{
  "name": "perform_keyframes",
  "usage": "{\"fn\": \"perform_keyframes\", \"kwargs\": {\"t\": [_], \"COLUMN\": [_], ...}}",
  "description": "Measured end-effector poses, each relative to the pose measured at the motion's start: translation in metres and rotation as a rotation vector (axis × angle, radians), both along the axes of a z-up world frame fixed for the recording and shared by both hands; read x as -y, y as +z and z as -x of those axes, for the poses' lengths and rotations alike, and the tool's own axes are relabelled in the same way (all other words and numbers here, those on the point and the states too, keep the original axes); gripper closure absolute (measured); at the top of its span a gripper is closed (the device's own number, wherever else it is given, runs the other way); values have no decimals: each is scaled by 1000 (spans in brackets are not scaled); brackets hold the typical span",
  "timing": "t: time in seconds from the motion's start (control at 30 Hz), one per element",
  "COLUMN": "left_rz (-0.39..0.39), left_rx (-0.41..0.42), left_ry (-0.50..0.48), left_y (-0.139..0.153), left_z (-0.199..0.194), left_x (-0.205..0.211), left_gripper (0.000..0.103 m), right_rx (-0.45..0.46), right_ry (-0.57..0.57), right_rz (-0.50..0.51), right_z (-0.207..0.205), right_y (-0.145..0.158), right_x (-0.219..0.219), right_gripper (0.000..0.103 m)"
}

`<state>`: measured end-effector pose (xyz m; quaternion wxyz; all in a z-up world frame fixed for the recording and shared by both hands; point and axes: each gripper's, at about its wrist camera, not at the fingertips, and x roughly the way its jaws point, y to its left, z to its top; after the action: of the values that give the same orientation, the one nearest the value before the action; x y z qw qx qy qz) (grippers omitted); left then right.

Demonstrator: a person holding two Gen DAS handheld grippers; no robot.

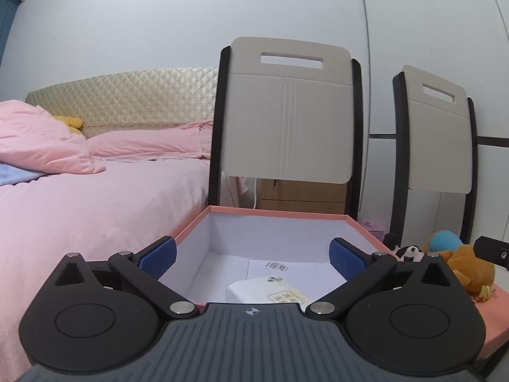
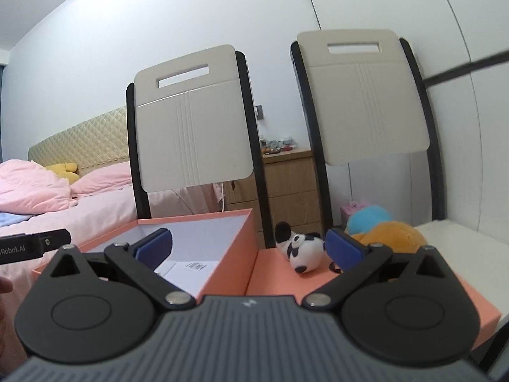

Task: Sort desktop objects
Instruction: 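Lower the tissue pack into the box and open the left gripper, then reach the right gripper to the orange plush toy and grasp it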

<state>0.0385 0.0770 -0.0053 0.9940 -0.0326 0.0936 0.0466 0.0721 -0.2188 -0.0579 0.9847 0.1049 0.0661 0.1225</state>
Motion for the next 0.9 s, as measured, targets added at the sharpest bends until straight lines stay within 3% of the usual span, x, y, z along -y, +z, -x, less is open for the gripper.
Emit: {"fn": "perform_keyframes", "kwargs": {"t": [0.1,0.9], "left_rz": [0,11], "left_rx": [-3,-14], "left_ry": [4,-17], "left_y": [-1,-4], "left_z": [1,5], "left_x": [0,8], "left_gripper": [0,0], "right_rx": [-10,-102], "right_ry": [-29,-21], "right_rz": [-35,46], "right_z": [-3,-4], "right_y": [-1,1], "right_x": [6,5], "right_gripper": [0,0]}}
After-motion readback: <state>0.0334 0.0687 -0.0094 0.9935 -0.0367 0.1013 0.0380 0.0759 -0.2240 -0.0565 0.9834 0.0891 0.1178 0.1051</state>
